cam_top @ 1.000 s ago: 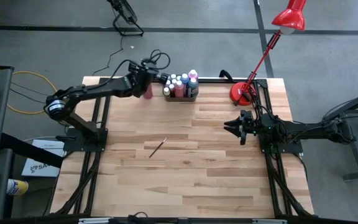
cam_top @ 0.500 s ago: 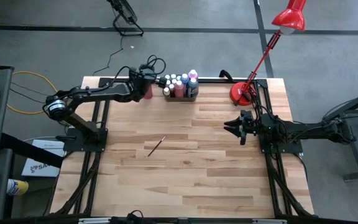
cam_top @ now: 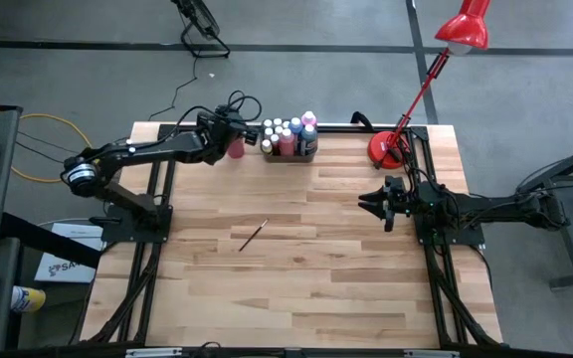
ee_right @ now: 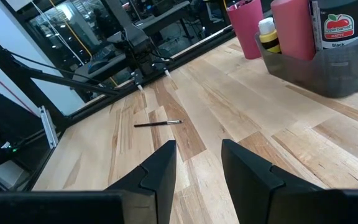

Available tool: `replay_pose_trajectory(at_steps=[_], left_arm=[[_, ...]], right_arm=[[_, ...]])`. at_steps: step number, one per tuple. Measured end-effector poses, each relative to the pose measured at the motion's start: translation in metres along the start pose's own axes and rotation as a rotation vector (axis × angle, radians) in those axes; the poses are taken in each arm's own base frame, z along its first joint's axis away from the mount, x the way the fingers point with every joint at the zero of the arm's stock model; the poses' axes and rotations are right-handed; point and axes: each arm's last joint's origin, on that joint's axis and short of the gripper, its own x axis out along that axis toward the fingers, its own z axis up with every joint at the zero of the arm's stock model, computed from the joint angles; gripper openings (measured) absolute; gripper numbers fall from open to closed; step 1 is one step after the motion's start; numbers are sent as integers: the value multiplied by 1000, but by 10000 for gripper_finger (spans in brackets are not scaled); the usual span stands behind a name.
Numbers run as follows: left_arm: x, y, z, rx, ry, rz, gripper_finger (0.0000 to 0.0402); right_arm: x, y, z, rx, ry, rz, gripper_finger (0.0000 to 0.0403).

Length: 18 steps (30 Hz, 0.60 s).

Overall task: Pick & Place Paint Supplies
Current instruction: Put the black paint brush into the pink cup

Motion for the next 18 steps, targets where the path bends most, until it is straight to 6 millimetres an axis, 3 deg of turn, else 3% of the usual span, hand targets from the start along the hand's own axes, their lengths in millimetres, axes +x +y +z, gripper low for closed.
replay_pose_trajectory(at_steps=[7, 10, 13, 18], left_arm=[[-23, 0, 1, 63, 21, -60, 107], [-40, -6, -3, 190, 48, -161, 116], [-59, -13, -15, 305, 123, -292, 117], [-75, -23, -36, 295, 335, -496, 118]], right_arm=[[0, 0, 0, 0, 0, 0, 122], [0, 0, 0, 0, 0, 0, 122], [0, 0, 0, 0, 0, 0, 122], [0, 0, 0, 0, -1, 0, 122]])
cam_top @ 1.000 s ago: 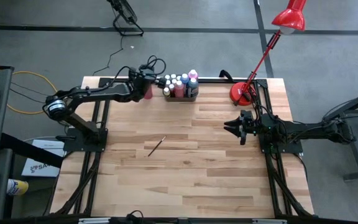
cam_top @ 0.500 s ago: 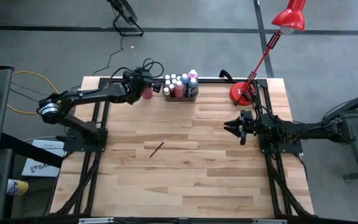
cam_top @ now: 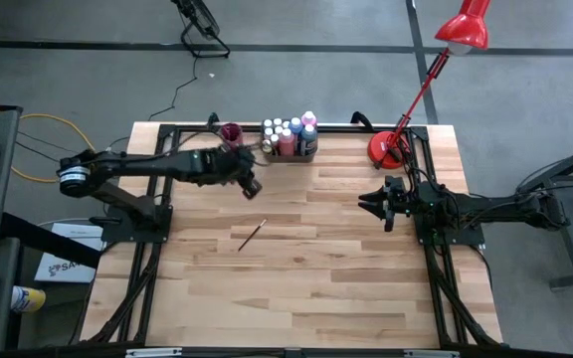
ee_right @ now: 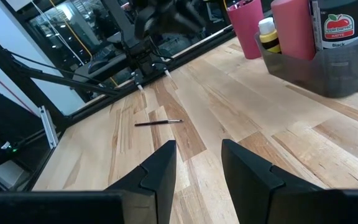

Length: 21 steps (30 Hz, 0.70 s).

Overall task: Pick & Place Paint Supplies
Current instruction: Put the black paint brush into the pink cup

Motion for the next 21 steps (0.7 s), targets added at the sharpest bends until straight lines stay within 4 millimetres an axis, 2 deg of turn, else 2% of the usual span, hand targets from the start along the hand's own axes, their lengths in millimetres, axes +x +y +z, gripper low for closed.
replay_pose_trajectory(at_steps=[8, 13, 17, 21], left_arm=[[14, -34, -10, 89, 195, -227, 118], [17, -52, -2, 99, 269, -315, 118], [20, -65, 0, 199, 305, -467, 118], [25, -72, -8, 133, 390, -461, 118]], right_arm=[[0, 0, 0, 0, 1, 0, 122], [0, 0, 0, 0, 2, -1, 122], [0, 0, -1, 0, 7, -4, 122], [0, 0, -1, 0, 7, -3, 122]])
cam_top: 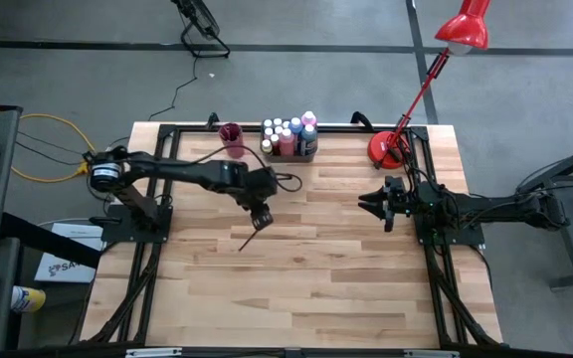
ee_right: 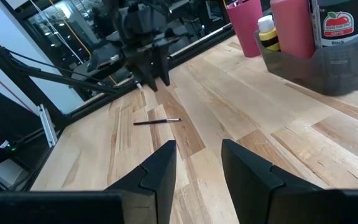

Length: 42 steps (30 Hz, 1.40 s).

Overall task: Pick & Place Paint Supplies
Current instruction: Put the black paint brush into the pink cup

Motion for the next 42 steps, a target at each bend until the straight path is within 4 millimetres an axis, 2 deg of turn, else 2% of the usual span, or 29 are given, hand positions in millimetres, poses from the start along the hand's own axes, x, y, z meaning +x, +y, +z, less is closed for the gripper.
replay_pose_trajectory(at_steps=[8, 16, 23, 33, 42], left_arm=[[27, -13, -7, -122, 64, 41, 118], [46, -22, 13, -155, 102, 90, 118], [55, -23, 19, -156, 267, 214, 118], [72, -26, 28, -154, 277, 222, 118], [89, -22, 23, -151, 322, 267, 118]], right_arm=[[0, 0, 0, 0, 0, 0, 122], [0, 0, 0, 0, 0, 0, 122], [0, 0, 0, 0, 2, -1, 122], [0, 0, -1, 0, 7, -4, 122], [0, 0, -1, 0, 7, -3, 122]])
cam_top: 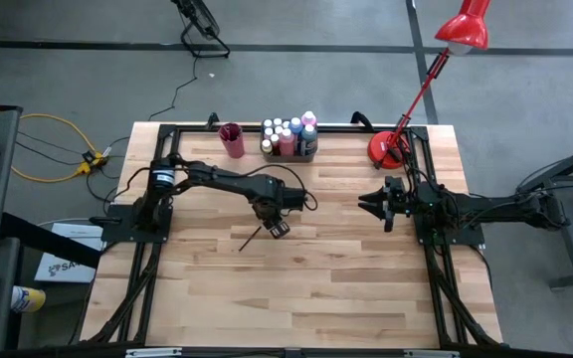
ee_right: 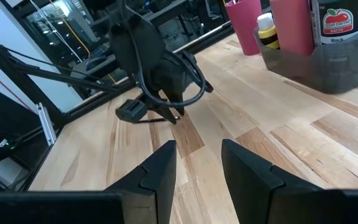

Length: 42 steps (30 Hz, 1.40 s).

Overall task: Pick & Place Paint Supplies
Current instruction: Put the black paint brush into the pink cup

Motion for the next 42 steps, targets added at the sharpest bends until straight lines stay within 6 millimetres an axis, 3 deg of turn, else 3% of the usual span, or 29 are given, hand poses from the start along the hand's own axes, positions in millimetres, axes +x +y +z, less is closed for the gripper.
replay_pose_trajectory(at_steps=[9, 19, 30, 37, 42], left_arm=[[4, -1, 1, 1, -6, 15, 107], [5, -1, 2, 5, -20, 32, 9], [-1, 1, 3, 51, -76, 92, 1], [-59, 13, -1, 27, -296, 178, 0], [-112, 31, -12, -43, -542, 339, 0]], right_arm=[[0, 0, 0, 0, 3, -2, 122], [0, 0, 0, 0, 2, -2, 122], [0, 0, 0, 0, 2, -2, 122], [0, 0, 0, 0, 4, -2, 122], [0, 0, -1, 0, 6, -4, 122]])
